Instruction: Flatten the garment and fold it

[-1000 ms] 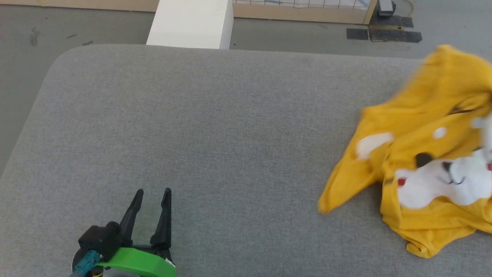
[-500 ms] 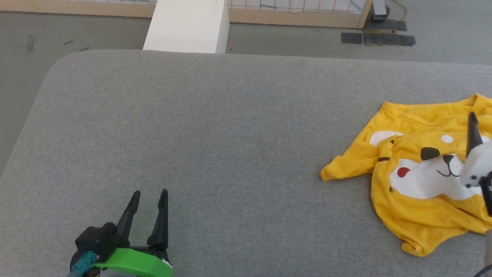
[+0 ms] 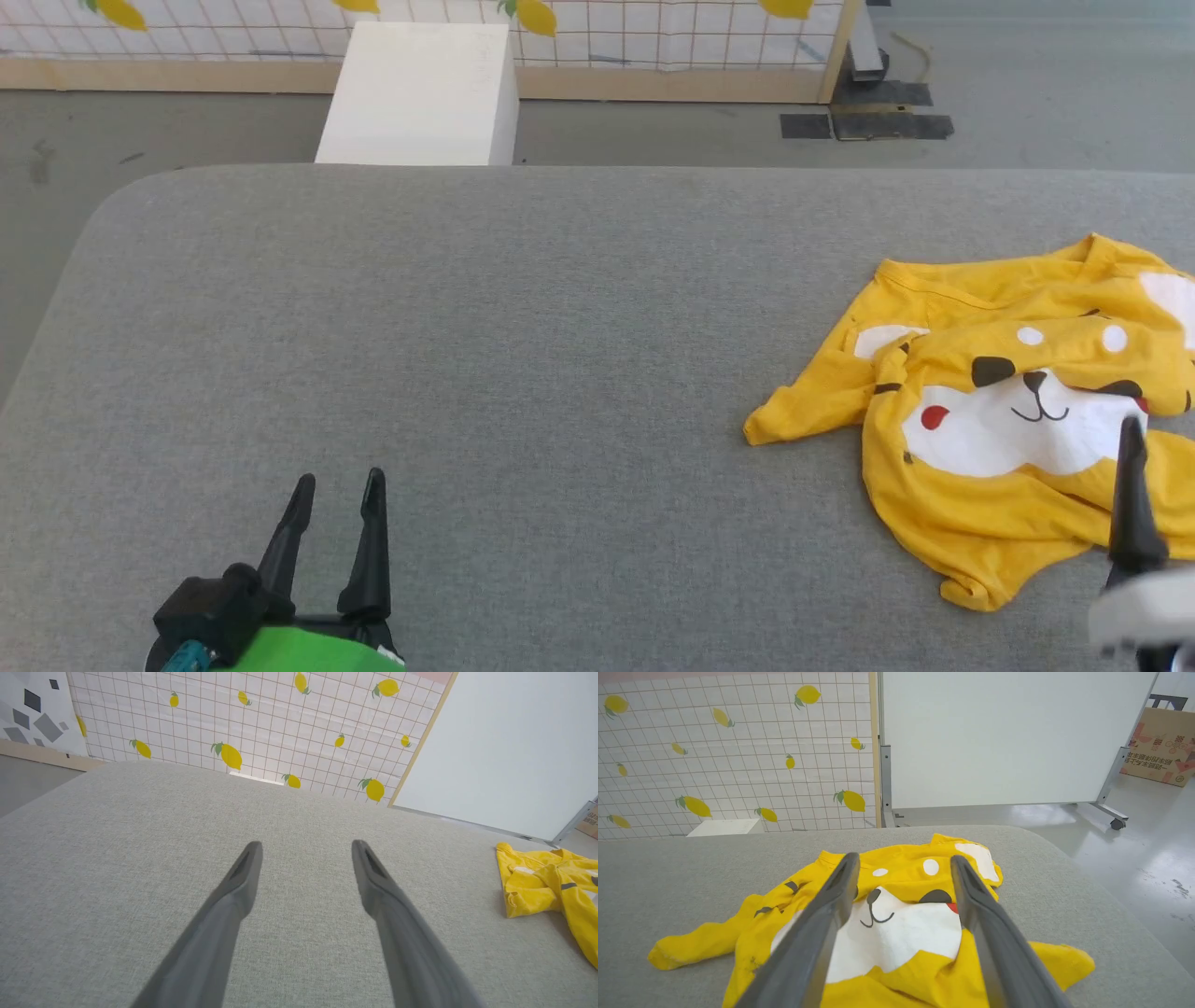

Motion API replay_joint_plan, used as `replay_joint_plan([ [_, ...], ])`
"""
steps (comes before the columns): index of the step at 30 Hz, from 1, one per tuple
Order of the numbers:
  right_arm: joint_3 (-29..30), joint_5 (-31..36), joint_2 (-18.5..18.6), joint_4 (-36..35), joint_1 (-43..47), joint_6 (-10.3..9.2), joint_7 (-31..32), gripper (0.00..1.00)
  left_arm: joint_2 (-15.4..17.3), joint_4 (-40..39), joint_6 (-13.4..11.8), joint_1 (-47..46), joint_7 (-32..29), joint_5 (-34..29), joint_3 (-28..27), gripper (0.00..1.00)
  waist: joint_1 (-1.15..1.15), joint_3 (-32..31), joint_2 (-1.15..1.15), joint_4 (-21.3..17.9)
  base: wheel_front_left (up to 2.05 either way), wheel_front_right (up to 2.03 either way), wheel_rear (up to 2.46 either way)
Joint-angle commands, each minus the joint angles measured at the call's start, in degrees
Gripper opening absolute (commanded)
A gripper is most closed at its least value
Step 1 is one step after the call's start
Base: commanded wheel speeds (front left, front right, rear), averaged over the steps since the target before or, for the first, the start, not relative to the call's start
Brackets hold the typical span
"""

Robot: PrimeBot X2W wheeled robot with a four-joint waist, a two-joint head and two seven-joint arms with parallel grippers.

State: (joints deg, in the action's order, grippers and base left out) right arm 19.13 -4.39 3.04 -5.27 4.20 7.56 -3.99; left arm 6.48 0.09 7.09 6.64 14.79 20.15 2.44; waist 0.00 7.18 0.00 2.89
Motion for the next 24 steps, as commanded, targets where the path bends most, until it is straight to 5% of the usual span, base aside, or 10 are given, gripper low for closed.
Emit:
replay_joint_plan([
  [1,-0.62,-0.87,-0.13,0.40,1.61,-0.08,-2.62,1.00,-0.38,-0.75,0.40,0.86,0.21,-0.27,-0.36,1.00,0.00,0.15,0.00,-0.25,0.00,0.00,0.00],
  [6,-3.16,-4.13,-0.15,5.81,5.63,-0.08,-9.82,1.00,-0.48,-2.37,0.40,2.05,0.21,-0.39,-1.28,1.00,0.00,0.46,0.00,-0.56,0.00,0.00,0.00],
  [15,-5.45,-5.43,-0.15,7.34,5.06,-0.08,-10.98,1.00,1.22,-3.65,0.40,0.42,0.21,-0.95,-0.43,1.00,0.00,1.10,0.00,-1.99,0.00,0.00,0.00],
  [19,-4.24,-5.22,-0.15,6.48,4.64,-0.08,-10.99,1.00,5.09,-4.19,0.40,-4.56,-1.24,-1.09,4.06,1.00,0.00,2.08,0.00,-1.86,0.00,0.00,0.00],
  [24,-3.83,-5.12,-0.16,7.17,4.27,-0.08,-10.99,1.00,10.96,-5.53,0.40,-18.60,-11.33,0.03,16.18,1.00,0.00,3.31,0.00,-0.65,0.00,0.00,0.00],
])
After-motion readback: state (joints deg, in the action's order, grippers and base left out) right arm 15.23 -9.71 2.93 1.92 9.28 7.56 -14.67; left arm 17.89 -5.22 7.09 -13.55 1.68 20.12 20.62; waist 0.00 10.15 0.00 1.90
